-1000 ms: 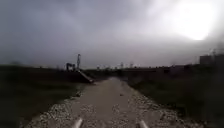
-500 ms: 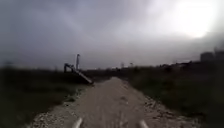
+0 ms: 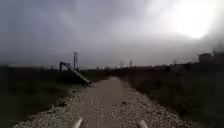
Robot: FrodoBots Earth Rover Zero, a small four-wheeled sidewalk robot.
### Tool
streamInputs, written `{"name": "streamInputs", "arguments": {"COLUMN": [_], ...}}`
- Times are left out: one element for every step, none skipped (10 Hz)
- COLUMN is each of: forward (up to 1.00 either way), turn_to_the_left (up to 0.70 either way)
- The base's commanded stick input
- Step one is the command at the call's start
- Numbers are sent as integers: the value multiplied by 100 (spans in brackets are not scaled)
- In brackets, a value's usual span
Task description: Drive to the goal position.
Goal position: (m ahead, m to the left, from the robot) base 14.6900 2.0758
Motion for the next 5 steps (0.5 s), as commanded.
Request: {"name": "streamInputs", "arguments": {"forward": [70, 70, 70, 70, 70], "turn_to_the_left": [0, 0, 0, 0, 0]}}
